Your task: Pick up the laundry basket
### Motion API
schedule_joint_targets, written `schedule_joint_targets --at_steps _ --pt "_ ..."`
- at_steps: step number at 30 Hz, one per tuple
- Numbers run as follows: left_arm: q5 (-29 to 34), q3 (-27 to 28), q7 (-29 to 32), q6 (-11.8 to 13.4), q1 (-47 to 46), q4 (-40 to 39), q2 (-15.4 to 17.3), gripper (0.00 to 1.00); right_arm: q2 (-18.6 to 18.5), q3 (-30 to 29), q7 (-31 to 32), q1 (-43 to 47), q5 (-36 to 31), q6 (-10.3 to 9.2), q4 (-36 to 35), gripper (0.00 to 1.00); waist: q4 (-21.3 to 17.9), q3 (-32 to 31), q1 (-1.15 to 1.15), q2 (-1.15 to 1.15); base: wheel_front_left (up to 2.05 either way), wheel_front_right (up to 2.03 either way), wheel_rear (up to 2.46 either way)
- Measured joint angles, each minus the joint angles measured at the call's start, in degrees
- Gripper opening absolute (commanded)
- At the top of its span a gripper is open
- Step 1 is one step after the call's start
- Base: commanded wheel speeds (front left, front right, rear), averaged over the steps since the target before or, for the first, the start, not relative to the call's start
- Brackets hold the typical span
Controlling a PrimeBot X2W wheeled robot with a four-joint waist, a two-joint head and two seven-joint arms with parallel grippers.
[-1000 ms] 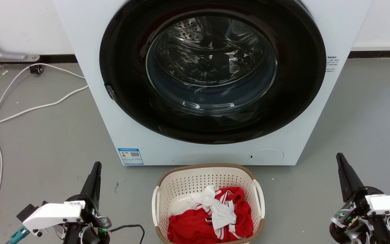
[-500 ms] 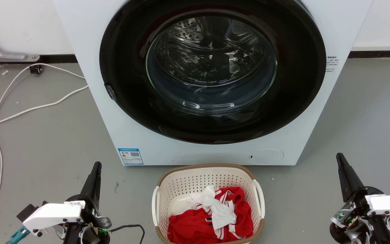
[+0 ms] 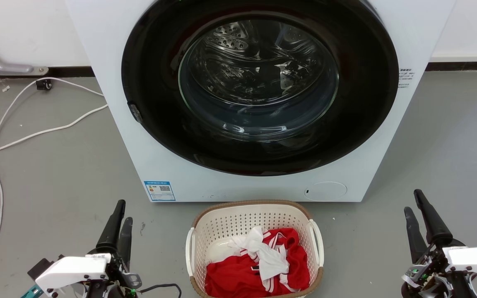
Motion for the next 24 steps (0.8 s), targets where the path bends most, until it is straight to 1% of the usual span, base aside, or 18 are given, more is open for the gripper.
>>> schedule_joint_targets --at_steps 6,11,16,24 --pt "1.0 -1.72 -1.71 0.0 0.0 -0.53 -0.02 1.0 0.04 1.09 -1.77 0.08 -0.76 0.0 -0.75 1.0 0.03 0.04 0.0 0.0 0.0 0.0 0.0" --pt "4.09 -2.1 -3.05 0.0 0.0 -1.64 -0.02 1.0 0.07 1.52 -3.15 0.19 -3.49 0.0 -1.25 1.0 0.06 0.09 0.0 0.0 0.0 0.0 0.0" --pt "11.4 -2.53 -4.31 0.0 -0.01 -2.72 -0.02 1.0 0.07 1.51 -4.32 0.25 -9.59 0.0 -2.11 1.0 0.13 0.11 0.0 0.0 0.0 0.0 0.0" --pt "21.73 -3.6 -6.17 0.34 -0.03 -4.5 -0.01 1.0 0.07 2.1 -6.21 0.8 -24.52 0.0 -3.44 1.0 0.16 0.1 0.0 0.0 0.0 0.0 0.0"
